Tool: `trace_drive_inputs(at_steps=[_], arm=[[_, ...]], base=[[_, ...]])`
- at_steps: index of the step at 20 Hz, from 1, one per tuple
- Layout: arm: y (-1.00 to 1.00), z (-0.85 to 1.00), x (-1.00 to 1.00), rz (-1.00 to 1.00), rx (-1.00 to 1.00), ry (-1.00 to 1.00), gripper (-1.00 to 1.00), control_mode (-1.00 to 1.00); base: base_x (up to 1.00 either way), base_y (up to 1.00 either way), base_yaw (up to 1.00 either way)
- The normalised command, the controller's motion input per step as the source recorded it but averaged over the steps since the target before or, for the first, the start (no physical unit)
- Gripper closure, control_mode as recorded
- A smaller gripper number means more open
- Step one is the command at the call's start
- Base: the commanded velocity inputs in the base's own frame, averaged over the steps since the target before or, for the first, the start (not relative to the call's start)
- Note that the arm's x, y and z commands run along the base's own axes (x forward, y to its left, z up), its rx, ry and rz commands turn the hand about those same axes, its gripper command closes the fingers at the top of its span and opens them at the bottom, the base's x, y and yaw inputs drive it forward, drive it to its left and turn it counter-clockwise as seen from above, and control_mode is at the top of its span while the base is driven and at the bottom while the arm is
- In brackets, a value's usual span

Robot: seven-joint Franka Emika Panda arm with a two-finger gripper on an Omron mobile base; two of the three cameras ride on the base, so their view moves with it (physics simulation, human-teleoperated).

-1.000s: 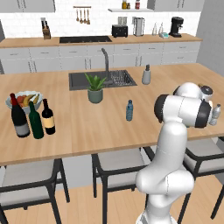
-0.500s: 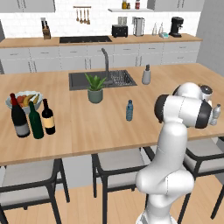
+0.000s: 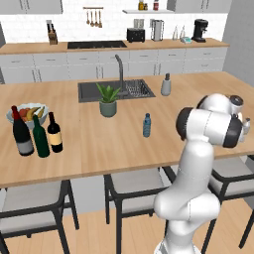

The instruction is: Move the plastic bottles in the middle to the plastics group, and the glass bottles in the middle to the glass group.

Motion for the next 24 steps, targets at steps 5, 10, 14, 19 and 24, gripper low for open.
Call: trace_drive_inputs(at_steps=[5, 10, 14, 19, 24], arm=[[0.22, 0.64, -0.16, 0.0, 0.0, -0.03, -1.0, -1.0], [0.88, 0.61, -0.06, 0.01, -0.01, -0.01, -1.0, -1.0], [0.89, 0.43, -0.14, 0.19, 0.0, 0.09, -1.0, -1.0], [0.97, 0.41, 0.0, 0.43, -0.01, 0.3, -1.0, -1.0], [1.0, 0.09, 0.0, 0.57, 0.0, 0.3, -1.0, -1.0]], base=[[0.0, 0.0, 0.0], [0.0, 0.0, 0.0], [0.0, 0.0, 0.0], [0.0, 0.0, 0.0], [0.0, 0.0, 0.0]])
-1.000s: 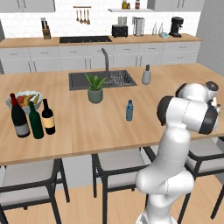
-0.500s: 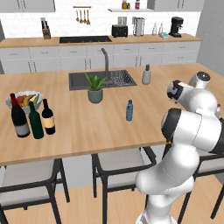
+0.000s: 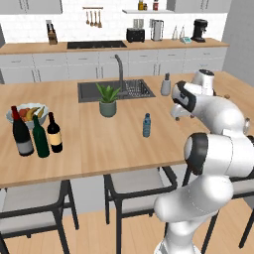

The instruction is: Move the plastic bottles in the middle to the plastics group, and the glass bottles in the middle to the glass group.

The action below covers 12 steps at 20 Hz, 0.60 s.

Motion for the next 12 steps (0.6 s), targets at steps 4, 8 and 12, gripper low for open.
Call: trace_drive_inputs(at_steps=[4, 8, 12], arm=[[1.0, 0.0, 0.0, 0.49, 0.0, 0.1, -1.0, -1.0], [0.79, -0.12, 0.08, 0.14, 0.0, -0.08, -1.0, -1.0], [0.59, -0.12, 0.42, -0.03, 0.0, -0.03, -1.0, -1.0]], base=[[0.0, 0.0, 0.0], [0.0, 0.0, 0.0], [0.0, 0.0, 0.0]])
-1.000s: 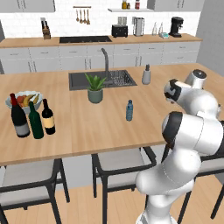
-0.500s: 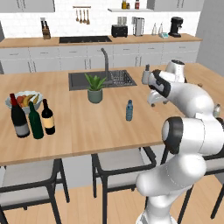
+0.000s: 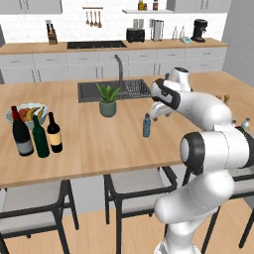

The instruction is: Move the plastic bottles in the middle to the plastics group, and the glass bottles in the middle to the glass group.

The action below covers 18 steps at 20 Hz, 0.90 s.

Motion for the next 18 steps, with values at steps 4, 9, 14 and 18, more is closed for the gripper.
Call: trace_drive_inputs(at_steps=[4, 9, 14, 18], arm=[[0.28, -0.34, 0.62, -0.14, -0.02, 0.0, -1.0, -1.0], [0.01, -0.07, 0.39, -0.22, -0.04, 0.01, -1.0, -1.0], [0.0, 0.0, 0.08, -0.26, 0.0, 0.03, -1.0, -1.0], [0.0, -0.14, 0.2, -0.12, 0.0, 0.0, -1.0, -1.0]], base=[[0.0, 0.0, 0.0], [0.0, 0.0, 0.0], [0.0, 0.0, 0.0], [0.0, 0.0, 0.0]])
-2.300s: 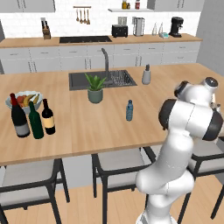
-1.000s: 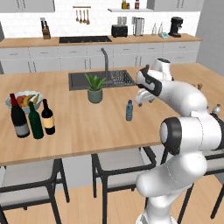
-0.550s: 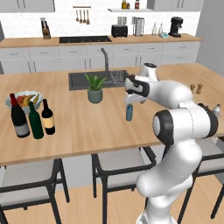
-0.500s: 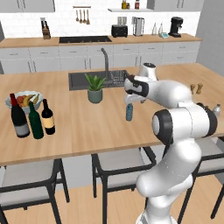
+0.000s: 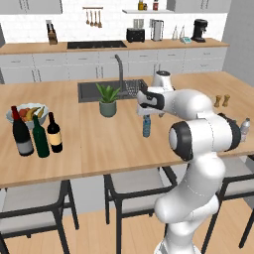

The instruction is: Move the plastic bottles in the middle to the plastics group, and the glass bottles in the middle to the glass group.

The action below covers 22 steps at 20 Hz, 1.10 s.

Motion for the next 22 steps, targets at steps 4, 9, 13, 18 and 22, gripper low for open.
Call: trace_drive_inputs(at_steps=[4, 9, 13, 18, 22], arm=[[0.0, -0.21, 0.55, 0.0, 0.0, -0.04, -1.0, -1.0], [-0.01, -0.06, 0.31, 0.0, 0.0, -0.08, -1.0, -1.0], [-0.06, 0.0, 0.1, 0.0, 0.0, -0.01, -1.0, -1.0], [0.0, -0.02, 0.17, 0.0, 0.0, 0.0, -1.0, -1.0], [0.0, -0.15, 0.26, 0.0, 0.0, 0.0, -1.0, -1.0]], base=[[0.0, 0.0, 0.0], [0.0, 0.0, 0.0], [0.0, 0.0, 0.0], [0.0, 0.0, 0.0], [0.0, 0.0, 0.0]])
